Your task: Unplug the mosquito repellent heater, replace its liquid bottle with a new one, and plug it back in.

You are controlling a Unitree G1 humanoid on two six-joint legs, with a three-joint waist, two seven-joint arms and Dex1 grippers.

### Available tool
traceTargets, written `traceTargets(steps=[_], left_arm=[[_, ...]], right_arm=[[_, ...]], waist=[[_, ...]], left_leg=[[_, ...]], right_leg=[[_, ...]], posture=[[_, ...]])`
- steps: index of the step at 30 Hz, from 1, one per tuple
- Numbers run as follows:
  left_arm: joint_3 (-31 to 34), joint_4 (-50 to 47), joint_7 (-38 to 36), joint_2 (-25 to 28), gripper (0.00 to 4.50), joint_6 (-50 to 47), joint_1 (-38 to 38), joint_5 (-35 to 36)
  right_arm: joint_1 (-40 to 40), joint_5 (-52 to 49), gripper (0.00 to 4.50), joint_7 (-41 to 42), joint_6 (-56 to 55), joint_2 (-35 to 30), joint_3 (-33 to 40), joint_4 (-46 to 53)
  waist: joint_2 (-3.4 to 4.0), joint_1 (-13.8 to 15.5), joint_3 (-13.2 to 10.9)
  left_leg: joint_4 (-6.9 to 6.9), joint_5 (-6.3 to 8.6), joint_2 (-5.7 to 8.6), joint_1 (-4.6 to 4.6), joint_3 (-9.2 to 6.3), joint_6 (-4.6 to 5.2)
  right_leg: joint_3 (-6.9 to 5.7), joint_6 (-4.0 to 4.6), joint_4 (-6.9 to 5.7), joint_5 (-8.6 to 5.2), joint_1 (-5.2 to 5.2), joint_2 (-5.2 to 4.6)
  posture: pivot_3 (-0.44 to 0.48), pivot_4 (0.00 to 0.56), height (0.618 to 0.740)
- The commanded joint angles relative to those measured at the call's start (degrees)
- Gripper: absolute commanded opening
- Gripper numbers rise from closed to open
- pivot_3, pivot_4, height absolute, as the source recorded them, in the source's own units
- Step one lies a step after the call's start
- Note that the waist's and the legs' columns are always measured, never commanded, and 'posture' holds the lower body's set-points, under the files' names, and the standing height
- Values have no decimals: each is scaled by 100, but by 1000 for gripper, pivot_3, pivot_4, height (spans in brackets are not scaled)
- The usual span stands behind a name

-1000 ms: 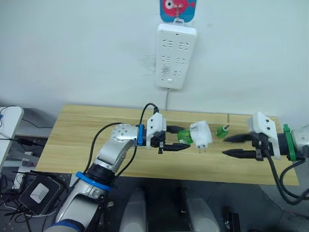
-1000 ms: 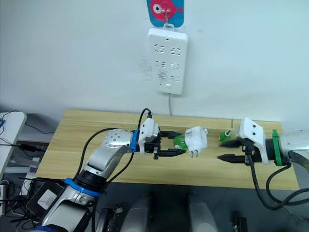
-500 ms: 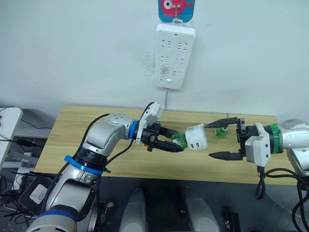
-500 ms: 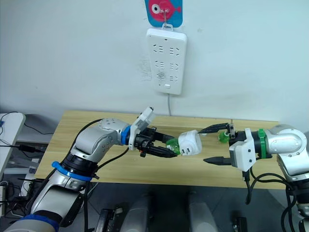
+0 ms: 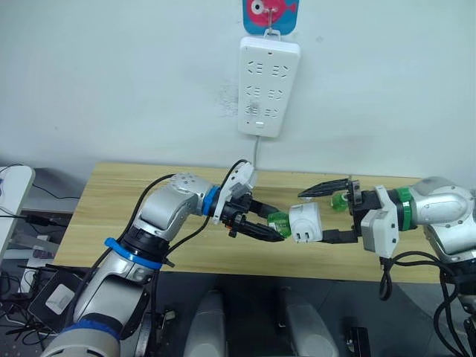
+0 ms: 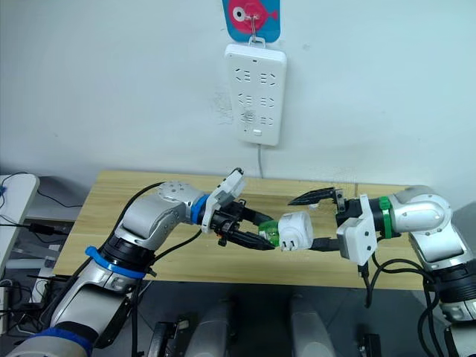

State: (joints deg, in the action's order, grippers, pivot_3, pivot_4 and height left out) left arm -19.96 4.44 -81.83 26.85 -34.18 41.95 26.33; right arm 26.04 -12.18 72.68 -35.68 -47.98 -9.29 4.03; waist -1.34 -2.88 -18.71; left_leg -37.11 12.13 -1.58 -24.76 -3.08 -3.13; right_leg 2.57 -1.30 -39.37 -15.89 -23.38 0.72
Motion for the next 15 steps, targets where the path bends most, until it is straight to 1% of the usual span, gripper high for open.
traceTargets(steps=[1, 2, 5, 6, 7, 8, 15], left_arm=[[-40, 8, 32, -133, 2225, 199, 131, -130], [-40, 20, 21, -147, 2225, 210, 136, -154], [-40, 28, -23, -155, 2225, 207, 133, -214], [-39, 35, -19, -161, 2225, 215, 129, -238], [-38, 39, -13, -166, 2225, 220, 124, -258], [-39, 40, -13, -168, 2225, 224, 120, -270], [-18, 74, -1, -233, 2225, 280, 145, -286]], right_arm=[[16, 32, 4476, 37, 3, -17, -92, 157], [21, 32, 4476, 29, -1, -21, -107, 159], [76, 34, 3905, 9, -20, -27, -107, 134], [111, 43, 3582, -2, -56, -21, -90, 96], [142, 69, 3155, -11, -88, -21, -76, 59], [165, 79, 2989, -25, -112, -19, -66, 35], [195, 97, 3000, -50, -123, -6, -82, -25]], waist=[[0, 0, 0], [0, 1, 0], [0, 0, 0], [0, -1, 0], [0, -1, 0], [0, -1, 0], [0, -1, 0]], left_leg=[[0, 0, 1, 0, 0, 0], [-1, 0, 1, 0, 0, 0], [-2, 0, 1, 0, 0, 0], [-2, 0, 1, 1, 0, 0], [-2, 0, 1, 1, 0, 0], [-3, 0, 1, 1, 0, 0], [-6, 0, 1, 2, -1, 0]], right_leg=[[1, 0, -2, 0, 0, -1], [0, 0, -2, 0, 0, -1], [0, 0, -5, 0, 0, -1], [0, 0, -6, 0, 0, -1], [0, 0, -6, 0, 0, -1], [1, 0, -8, 0, 0, -1], [0, 1, -11, 0, 0, -1]], posture=[[-52, 290, 740], [-52, 290, 740], [-55, 290, 740], [-55, 290, 740], [-55, 290, 740], [-55, 290, 740], [-56, 287, 740]])
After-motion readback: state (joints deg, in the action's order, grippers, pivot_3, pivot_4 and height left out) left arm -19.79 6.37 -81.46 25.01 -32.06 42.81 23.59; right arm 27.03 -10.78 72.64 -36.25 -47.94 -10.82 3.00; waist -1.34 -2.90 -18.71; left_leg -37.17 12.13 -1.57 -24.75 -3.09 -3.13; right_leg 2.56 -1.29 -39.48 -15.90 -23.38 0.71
